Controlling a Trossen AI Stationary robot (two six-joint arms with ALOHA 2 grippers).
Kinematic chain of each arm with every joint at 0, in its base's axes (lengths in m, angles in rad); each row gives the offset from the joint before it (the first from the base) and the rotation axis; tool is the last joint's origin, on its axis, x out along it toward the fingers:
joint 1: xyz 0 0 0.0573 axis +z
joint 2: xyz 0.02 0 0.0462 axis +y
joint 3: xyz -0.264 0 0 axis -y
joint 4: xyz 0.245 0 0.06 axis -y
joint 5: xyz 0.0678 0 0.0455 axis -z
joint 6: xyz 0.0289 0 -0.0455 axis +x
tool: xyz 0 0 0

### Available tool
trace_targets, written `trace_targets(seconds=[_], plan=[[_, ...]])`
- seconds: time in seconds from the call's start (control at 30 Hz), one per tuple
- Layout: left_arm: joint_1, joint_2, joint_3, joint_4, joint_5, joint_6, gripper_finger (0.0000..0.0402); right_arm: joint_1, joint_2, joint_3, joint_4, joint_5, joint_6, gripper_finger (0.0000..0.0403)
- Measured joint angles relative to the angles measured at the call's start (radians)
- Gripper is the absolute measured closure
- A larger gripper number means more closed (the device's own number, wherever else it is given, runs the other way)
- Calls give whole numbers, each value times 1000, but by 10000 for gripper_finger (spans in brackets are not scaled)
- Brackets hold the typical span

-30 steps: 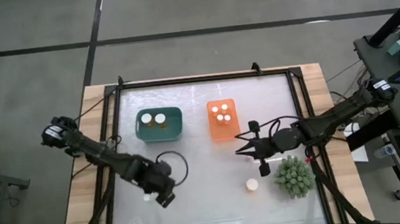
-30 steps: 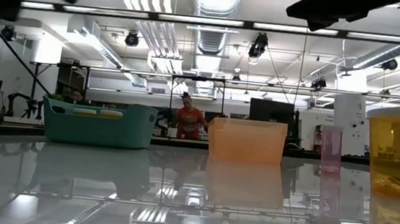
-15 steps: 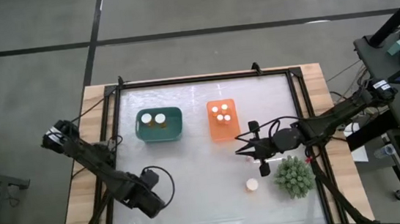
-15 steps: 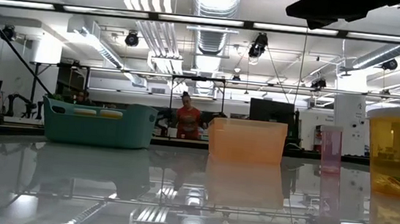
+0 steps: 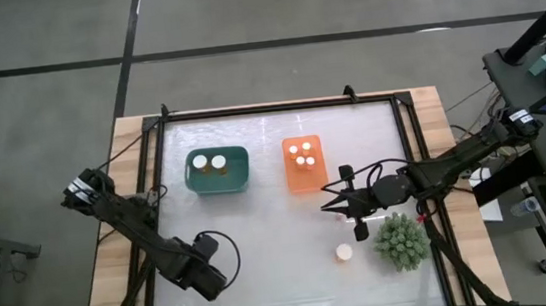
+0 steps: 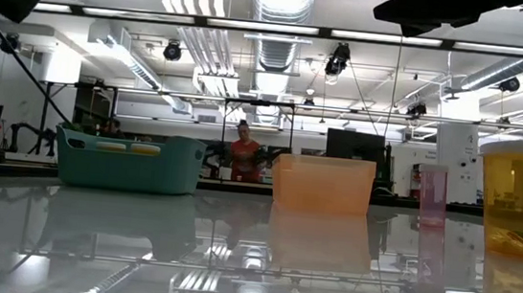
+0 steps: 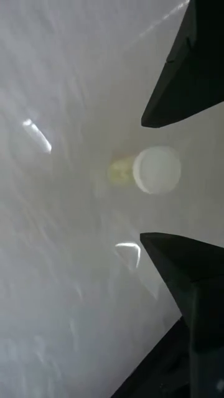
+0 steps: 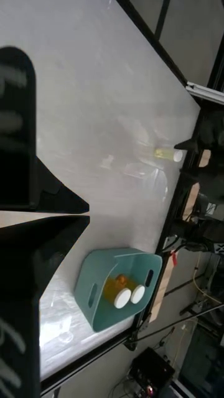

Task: Pick and place medicine bottles into bin by pill shape (circle, oval)
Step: Put the small yellow pill bottle into the orange bin

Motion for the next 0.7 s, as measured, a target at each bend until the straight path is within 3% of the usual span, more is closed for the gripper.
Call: trace_targets(seconds=[0.23,0.7], plan=[[-2,11,-28,83,13,26,139,0,0,0,0,0,1,394],[-2,10,-30,81,20,28,288,0,0,0,-1,0,4,394]])
